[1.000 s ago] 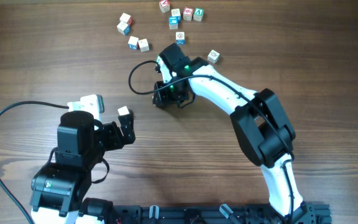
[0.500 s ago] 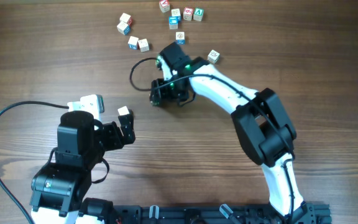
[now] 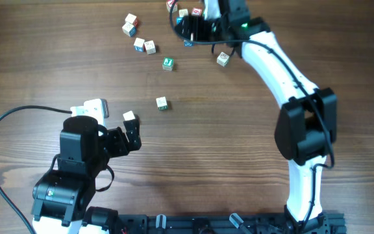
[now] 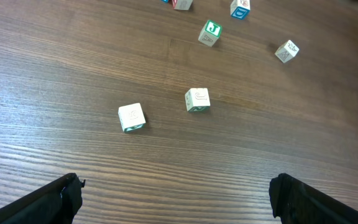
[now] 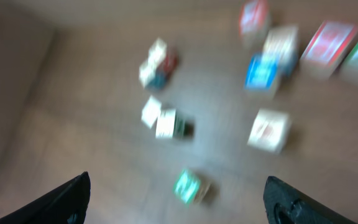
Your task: Form a horizontal line
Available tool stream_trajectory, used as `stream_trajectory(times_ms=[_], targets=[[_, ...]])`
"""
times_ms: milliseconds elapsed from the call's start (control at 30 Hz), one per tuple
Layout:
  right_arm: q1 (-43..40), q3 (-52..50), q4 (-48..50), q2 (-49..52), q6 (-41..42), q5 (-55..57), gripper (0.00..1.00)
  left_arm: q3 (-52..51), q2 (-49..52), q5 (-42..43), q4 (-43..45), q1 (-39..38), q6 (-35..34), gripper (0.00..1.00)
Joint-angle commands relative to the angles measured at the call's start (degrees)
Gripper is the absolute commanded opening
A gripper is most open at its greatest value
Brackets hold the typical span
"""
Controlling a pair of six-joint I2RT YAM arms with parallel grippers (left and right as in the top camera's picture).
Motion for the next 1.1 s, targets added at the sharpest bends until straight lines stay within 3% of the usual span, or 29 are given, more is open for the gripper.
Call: stream_trajectory(times_ms=[0,167,333,667,833,1067], targets=[[0.6,1.4,1.0,-1.1,-2.8,11.0,0.89,0.2,-0.2,0.7,0.1,0.1,-0.5,1.0],[0.0,1.4,-1.4,1.7,-3.9,21.6,0.89,0.2,-0.2,0.7,0.1,0.1,-0.5,1.0],[-1.4,1.4,-6.5,4.9,-4.0,22.1,0.88,0.2,-0.2,0.7,0.1,0.1,-0.5,1.0],[-1.9,1.4,-11.0,13.1,13.0,33.2,0.84,0.2,-0.2,0.7,0.1,0.1,-0.5,1.0],[-1.9,1.3,-14.6,13.7,16.1,36.4,0.72,0.2,-0.2,0.7,0.1,0.1,-0.5,1.0],[-1.9,1.3,-16.5,13.7,17.0,29.9,0.42,0.2,-0.2,0.7,0.1,0.1,-0.5,1.0]])
